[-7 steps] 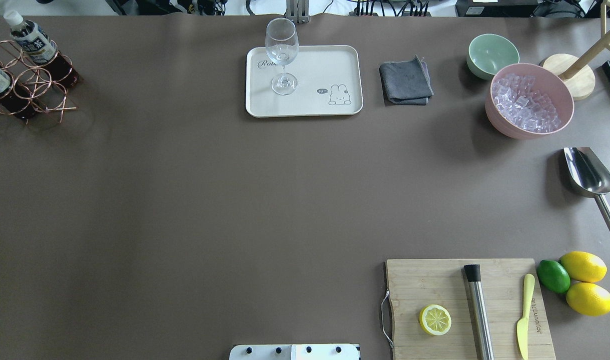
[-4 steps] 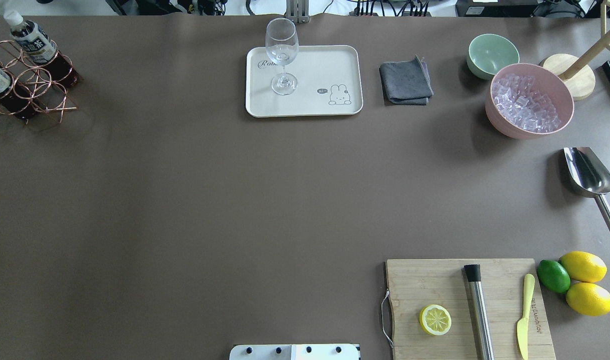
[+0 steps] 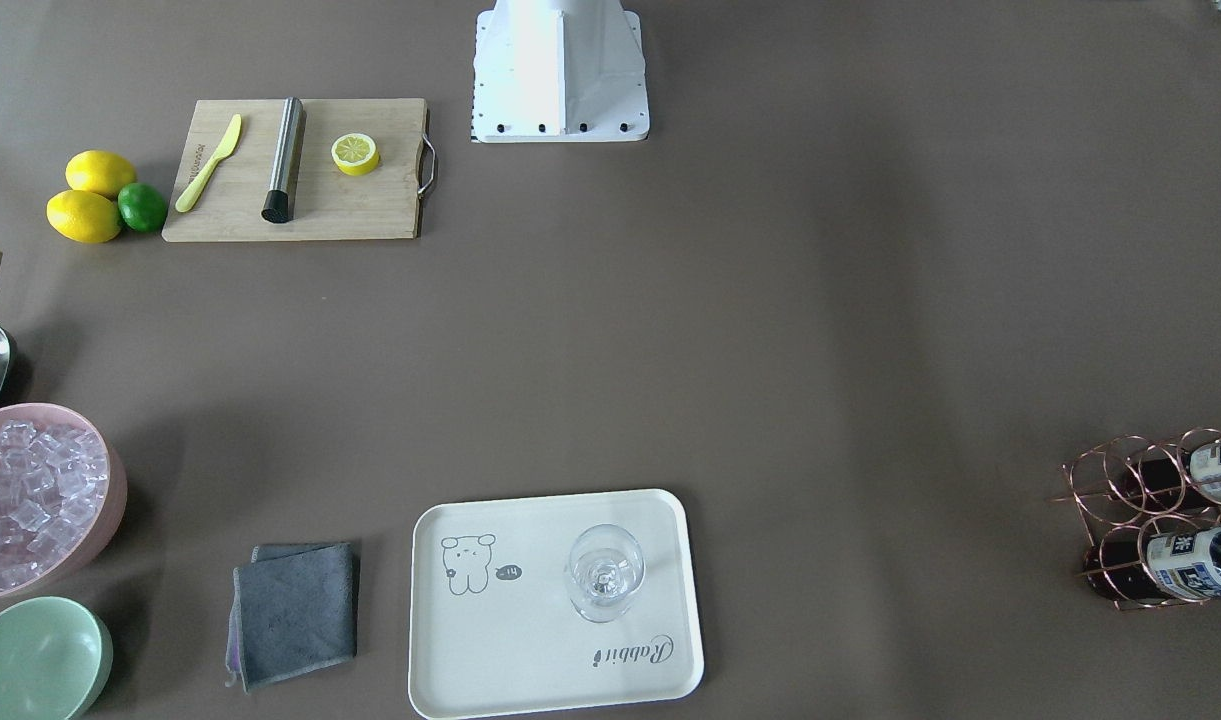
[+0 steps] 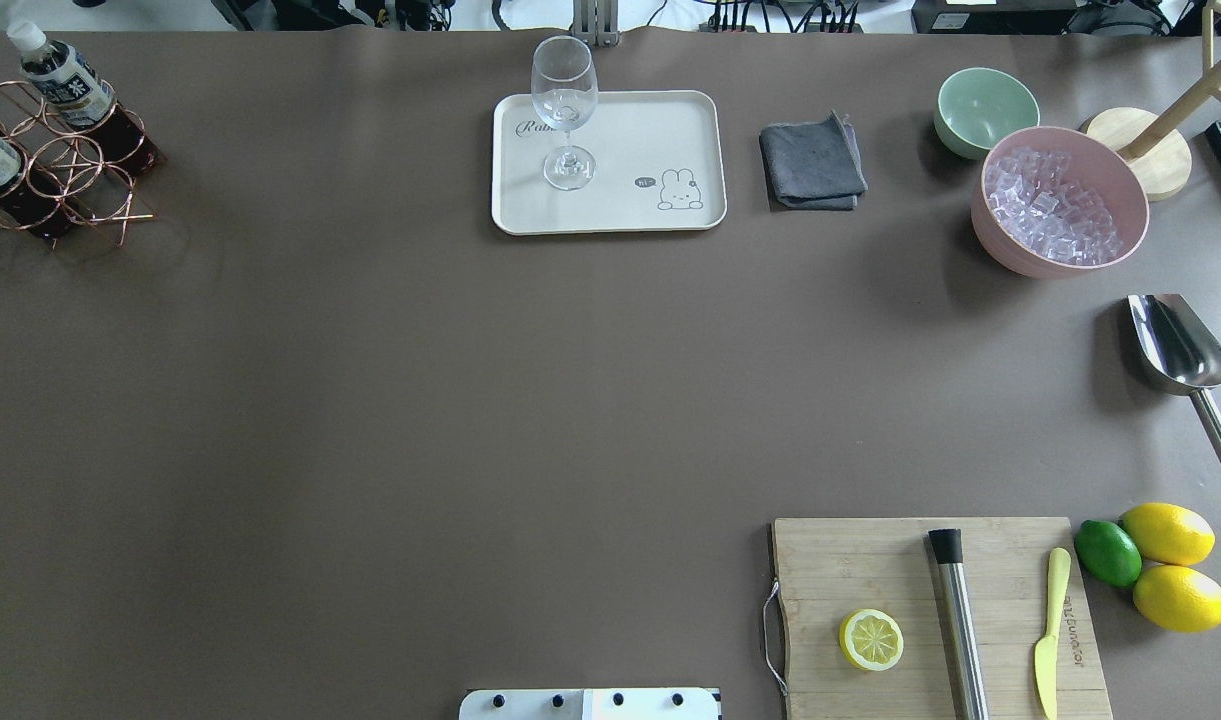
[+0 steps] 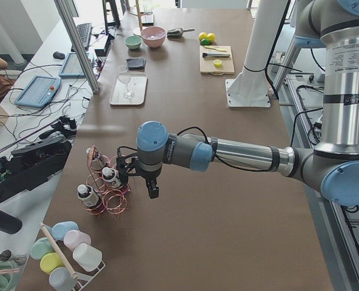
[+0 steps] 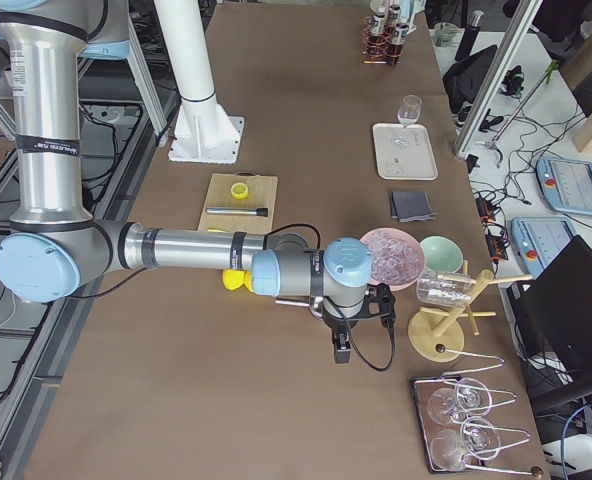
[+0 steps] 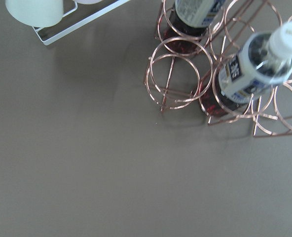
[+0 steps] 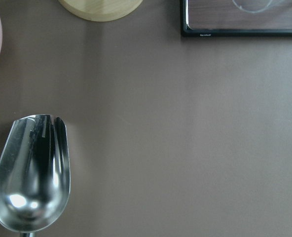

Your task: Take tea from basket to plate

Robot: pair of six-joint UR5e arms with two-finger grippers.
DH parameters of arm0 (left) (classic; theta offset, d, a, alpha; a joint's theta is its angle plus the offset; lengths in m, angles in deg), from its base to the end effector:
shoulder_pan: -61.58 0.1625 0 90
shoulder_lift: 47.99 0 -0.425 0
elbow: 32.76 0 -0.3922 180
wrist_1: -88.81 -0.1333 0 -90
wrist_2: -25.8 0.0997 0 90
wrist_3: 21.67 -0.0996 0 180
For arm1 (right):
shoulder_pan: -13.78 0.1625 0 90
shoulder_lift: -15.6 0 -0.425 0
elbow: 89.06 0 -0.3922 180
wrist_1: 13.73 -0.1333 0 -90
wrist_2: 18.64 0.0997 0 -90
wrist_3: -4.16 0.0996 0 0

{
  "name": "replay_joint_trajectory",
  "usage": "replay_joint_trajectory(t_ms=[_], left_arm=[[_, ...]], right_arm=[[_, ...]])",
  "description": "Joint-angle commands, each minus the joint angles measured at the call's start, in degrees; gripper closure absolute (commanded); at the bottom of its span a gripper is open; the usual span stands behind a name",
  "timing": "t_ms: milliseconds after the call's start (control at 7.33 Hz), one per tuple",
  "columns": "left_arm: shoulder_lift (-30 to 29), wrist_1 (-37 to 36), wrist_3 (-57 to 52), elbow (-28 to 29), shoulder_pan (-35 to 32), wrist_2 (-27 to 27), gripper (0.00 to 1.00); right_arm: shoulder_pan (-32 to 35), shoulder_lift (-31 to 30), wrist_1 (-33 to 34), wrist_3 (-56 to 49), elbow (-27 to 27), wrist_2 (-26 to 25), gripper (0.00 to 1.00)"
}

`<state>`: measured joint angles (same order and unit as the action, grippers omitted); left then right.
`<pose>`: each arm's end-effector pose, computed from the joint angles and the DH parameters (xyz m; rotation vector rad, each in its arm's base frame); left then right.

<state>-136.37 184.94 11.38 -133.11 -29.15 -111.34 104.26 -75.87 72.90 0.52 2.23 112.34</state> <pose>-0.0665 -0.4886 0.5677 0.0073 0.8610 -0.4465 0.0720 -0.4844 0.6581 0.0790 -0.7128 -0.0727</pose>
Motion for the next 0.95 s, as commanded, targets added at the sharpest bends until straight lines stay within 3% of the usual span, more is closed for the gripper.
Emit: replay_joint_trajectory(t_ms=[0, 136, 545, 682, 818], left_arm=[[-4.6, -0.42, 24.96, -0.28, -0.24, -0.31, 0.02], [-7.39, -0.25, 37.57, 0.41, -0.5, -0.14, 0.02], [-18.53, 0.72, 63.1, 9.0, -1.46, 2.13, 0.02], [-23.02, 1.07, 69.1, 13.64, -1.38, 5.71, 0.02], [-24.45, 1.07, 70.56, 15.52, -1.38, 5.75, 0.02]], right_arm=[[-3.26, -0.72, -13.9, -0.31, 0.73, 3.99, 0.0], [-7.29, -0.55, -16.04, -0.23, 0.91, 7.77, 0.0], [-13.91, 1.29, -25.09, 0.21, 1.0, 9.73, 0.0], [-15.4, 2.78, -25.55, 0.3, 1.17, 12.0, 0.0], [-17.51, 5.58, -25.46, 0.3, 0.56, 13.68, 0.0]])
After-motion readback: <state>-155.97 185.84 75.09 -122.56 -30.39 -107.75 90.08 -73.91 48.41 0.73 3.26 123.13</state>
